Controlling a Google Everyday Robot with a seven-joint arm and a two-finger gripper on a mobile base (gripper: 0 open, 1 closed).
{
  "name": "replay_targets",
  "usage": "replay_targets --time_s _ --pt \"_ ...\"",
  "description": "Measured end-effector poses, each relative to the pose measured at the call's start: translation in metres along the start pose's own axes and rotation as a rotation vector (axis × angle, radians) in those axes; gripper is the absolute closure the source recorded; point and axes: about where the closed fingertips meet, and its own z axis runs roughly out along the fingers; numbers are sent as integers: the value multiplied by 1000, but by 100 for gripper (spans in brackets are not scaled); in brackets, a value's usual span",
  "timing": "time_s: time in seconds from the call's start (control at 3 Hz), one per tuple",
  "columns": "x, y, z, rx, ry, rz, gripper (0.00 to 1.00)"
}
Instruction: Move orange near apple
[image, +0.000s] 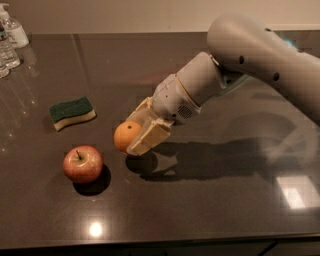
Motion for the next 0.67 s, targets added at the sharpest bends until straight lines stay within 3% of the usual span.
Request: replay_targets --time_s 0.67 --pt "-2 14 26 -45 -20 -39 100"
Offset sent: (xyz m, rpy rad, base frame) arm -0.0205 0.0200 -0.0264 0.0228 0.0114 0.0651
